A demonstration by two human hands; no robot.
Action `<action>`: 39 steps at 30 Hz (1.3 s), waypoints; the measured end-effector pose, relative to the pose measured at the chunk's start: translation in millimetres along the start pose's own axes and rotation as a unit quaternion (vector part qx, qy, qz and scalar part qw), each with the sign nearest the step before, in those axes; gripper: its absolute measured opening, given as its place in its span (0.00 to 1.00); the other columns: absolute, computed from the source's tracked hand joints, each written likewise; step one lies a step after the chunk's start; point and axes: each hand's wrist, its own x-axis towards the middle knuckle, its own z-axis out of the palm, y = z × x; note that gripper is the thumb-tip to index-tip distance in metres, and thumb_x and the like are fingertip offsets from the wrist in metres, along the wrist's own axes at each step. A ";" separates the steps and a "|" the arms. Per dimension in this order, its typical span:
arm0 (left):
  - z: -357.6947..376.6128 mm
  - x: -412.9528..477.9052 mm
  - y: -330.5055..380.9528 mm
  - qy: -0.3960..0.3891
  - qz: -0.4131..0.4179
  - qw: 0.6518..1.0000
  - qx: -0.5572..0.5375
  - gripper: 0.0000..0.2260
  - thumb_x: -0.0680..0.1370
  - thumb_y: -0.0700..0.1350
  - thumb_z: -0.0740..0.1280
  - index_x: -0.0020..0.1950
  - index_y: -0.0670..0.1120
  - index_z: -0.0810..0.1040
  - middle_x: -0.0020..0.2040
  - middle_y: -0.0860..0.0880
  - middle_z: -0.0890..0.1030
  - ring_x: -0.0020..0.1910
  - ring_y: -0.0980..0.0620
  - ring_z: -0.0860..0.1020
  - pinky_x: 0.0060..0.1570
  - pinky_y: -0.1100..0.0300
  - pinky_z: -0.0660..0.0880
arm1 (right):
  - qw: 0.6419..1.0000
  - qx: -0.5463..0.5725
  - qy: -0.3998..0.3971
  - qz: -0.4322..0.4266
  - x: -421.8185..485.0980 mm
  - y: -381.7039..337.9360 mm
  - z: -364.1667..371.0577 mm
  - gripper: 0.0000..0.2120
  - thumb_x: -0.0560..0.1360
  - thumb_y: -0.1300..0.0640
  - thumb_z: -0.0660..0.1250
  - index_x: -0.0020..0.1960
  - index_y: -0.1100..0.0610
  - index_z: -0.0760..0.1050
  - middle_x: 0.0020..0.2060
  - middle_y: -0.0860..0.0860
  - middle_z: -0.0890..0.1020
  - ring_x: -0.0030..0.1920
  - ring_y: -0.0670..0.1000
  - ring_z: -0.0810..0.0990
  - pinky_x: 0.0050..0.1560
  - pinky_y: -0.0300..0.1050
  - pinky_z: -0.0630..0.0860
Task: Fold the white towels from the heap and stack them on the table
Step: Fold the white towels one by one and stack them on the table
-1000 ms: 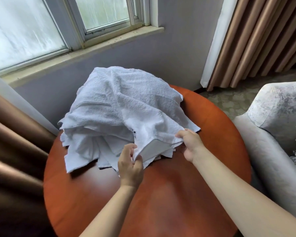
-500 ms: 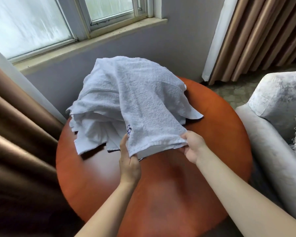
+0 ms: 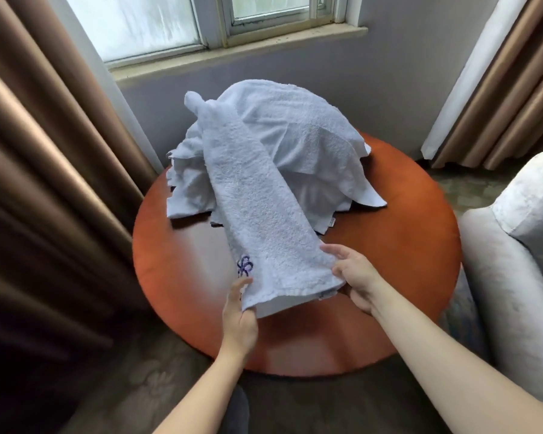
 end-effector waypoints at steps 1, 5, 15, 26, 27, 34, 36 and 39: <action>0.4 -9.0 -6.3 -0.006 -0.010 1.000 0.011 0.25 0.70 0.27 0.56 0.52 0.56 0.71 0.56 0.48 0.76 0.56 0.50 0.73 0.48 0.74 0.66 | 1.000 -0.018 0.007 0.013 -6.2 3.5 -1.0 0.27 0.71 0.78 0.50 0.61 0.60 0.76 0.55 0.58 0.79 0.44 0.56 0.80 0.38 0.45 0.77; 2.4 -30.7 -21.6 -0.041 -0.040 0.998 0.033 0.22 0.65 0.38 0.56 0.55 0.58 0.68 0.51 0.54 0.77 0.53 0.47 0.76 0.47 0.71 0.68 | 0.998 -0.022 0.054 0.016 -14.8 18.5 -8.2 0.17 0.74 0.73 0.55 0.56 0.64 0.79 0.47 0.59 0.78 0.33 0.49 0.75 0.21 0.38 0.72; 4.6 -39.5 -1.4 -0.217 0.003 0.961 0.173 0.20 0.68 0.44 0.54 0.54 0.59 0.75 0.53 0.66 0.76 0.55 0.64 0.74 0.54 0.76 0.64 | 0.989 -0.006 0.144 -0.015 7.3 34.7 -33.3 0.09 0.71 0.70 0.66 0.45 0.58 0.77 0.40 0.56 0.79 0.33 0.53 0.77 0.28 0.43 0.74; 71.7 -52.6 22.1 -0.017 -0.277 0.935 -0.222 0.06 0.76 0.36 0.68 0.44 0.46 0.82 0.47 0.46 0.81 0.42 0.52 0.80 0.43 0.57 0.78 | 0.944 0.287 0.142 0.082 22.0 58.1 -51.2 0.15 0.72 0.70 0.69 0.58 0.65 0.75 0.54 0.62 0.80 0.43 0.55 0.80 0.41 0.47 0.78; 74.7 -52.8 20.9 -0.017 -0.289 0.928 -0.234 0.06 0.76 0.35 0.68 0.46 0.45 0.81 0.48 0.46 0.81 0.43 0.51 0.80 0.42 0.58 0.78 | 0.941 0.296 0.135 0.096 21.1 65.0 -50.1 0.16 0.72 0.70 0.69 0.59 0.65 0.75 0.53 0.61 0.81 0.44 0.55 0.80 0.42 0.47 0.77; 78.7 -56.9 14.3 -0.028 -0.305 0.913 -0.268 0.06 0.77 0.33 0.66 0.49 0.44 0.77 0.47 0.45 0.80 0.44 0.51 0.81 0.42 0.59 0.78 | 0.939 0.295 0.038 0.172 15.6 96.0 -31.8 0.15 0.76 0.61 0.68 0.61 0.62 0.74 0.51 0.60 0.81 0.49 0.57 0.80 0.47 0.48 0.77; 80.5 -59.5 12.5 -0.039 -0.312 0.913 -0.259 0.06 0.77 0.34 0.66 0.49 0.44 0.77 0.45 0.46 0.81 0.40 0.52 0.81 0.42 0.58 0.79 | 0.941 0.293 0.049 0.165 18.4 92.4 -29.1 0.15 0.77 0.63 0.66 0.62 0.65 0.73 0.55 0.62 0.81 0.51 0.59 0.81 0.46 0.50 0.78; 83.2 -63.8 7.3 -0.054 -0.346 0.907 -0.234 0.06 0.77 0.34 0.66 0.45 0.44 0.74 0.41 0.46 0.79 0.36 0.52 0.80 0.40 0.59 0.78 | 0.957 0.252 0.067 0.128 21.7 85.2 -34.1 0.14 0.78 0.68 0.61 0.64 0.63 0.72 0.55 0.62 0.81 0.53 0.61 0.81 0.49 0.55 0.79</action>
